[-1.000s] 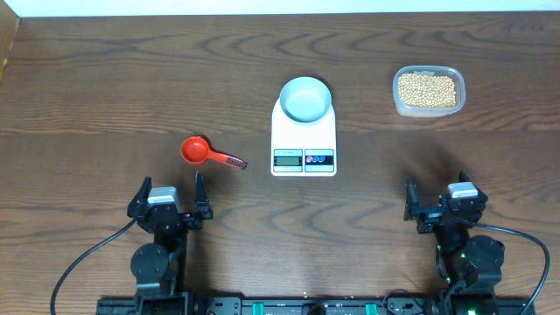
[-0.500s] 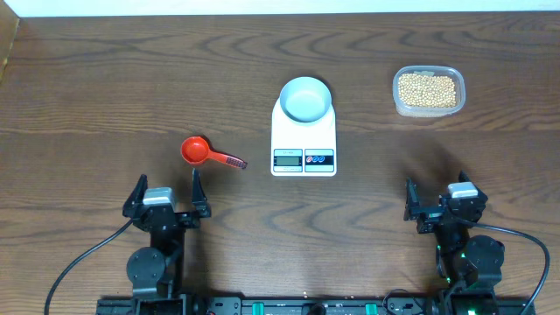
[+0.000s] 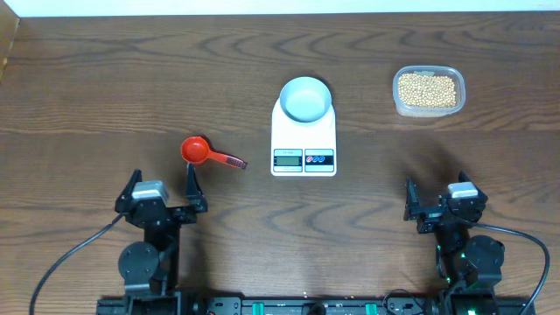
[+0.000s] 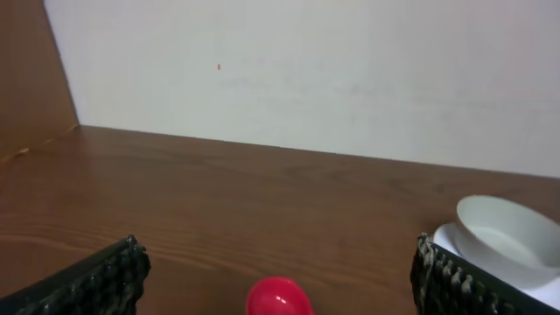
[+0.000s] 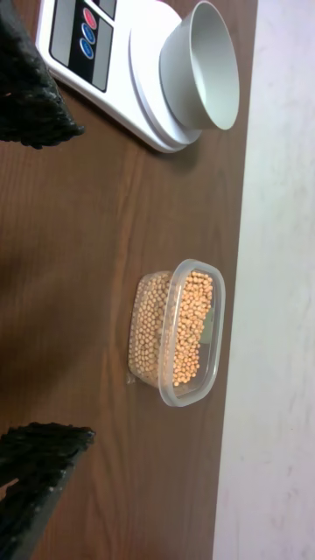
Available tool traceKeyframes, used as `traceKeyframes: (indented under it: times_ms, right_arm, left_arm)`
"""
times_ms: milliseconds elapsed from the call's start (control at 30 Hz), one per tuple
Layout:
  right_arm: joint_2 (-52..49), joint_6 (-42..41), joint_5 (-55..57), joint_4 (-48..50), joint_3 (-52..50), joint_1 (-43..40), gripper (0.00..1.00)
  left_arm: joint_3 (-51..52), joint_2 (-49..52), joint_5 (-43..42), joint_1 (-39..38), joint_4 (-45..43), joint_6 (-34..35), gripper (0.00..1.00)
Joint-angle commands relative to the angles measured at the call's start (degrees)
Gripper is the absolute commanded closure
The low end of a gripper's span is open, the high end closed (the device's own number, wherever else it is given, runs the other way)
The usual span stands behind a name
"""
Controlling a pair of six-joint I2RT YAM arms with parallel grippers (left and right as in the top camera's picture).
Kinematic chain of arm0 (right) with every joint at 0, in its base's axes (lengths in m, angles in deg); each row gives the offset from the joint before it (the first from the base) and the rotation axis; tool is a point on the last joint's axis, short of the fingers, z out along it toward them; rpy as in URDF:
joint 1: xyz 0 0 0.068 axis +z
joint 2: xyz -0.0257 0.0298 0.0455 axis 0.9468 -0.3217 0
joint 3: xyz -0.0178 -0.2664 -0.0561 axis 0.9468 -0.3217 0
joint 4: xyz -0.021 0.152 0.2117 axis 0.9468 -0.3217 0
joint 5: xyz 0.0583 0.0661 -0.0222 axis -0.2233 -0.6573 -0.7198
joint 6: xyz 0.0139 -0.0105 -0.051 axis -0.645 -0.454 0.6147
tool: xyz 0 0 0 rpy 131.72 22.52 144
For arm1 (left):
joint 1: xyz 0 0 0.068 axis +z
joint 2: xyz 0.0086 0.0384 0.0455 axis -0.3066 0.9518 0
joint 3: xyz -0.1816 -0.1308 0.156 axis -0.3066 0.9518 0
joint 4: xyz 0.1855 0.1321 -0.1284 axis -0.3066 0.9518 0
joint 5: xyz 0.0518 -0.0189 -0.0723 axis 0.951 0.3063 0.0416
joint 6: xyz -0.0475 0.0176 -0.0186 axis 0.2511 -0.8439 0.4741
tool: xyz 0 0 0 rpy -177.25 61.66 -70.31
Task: Scoop item into bowl and weigh 50g on scale
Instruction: 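Move the left gripper forward over the red scoop's cup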
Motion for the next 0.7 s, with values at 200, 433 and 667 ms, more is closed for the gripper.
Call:
traceKeyframes:
  times_ms: [200,433,667]
  right_arm:
    - [-0.02,-0.33,-0.26,-0.17,-0.09,0.28,0.01]
    - [-0.02,-0.33,-0.26,-0.17,-0.09,0.28,0.01]
    - [-0.02,-0.33,-0.26,-0.17,-0.09,0.28,0.01]
  left_arm:
    - [-10.58,10.78,2.6,0.28,-0.5,2.45,0.02]
    - [-15.06,18.99,3.04,0.28,-0.57,2.45,0.02]
    - [-16.52,24.06,3.06,0.28,-1.64,2.45,0.02]
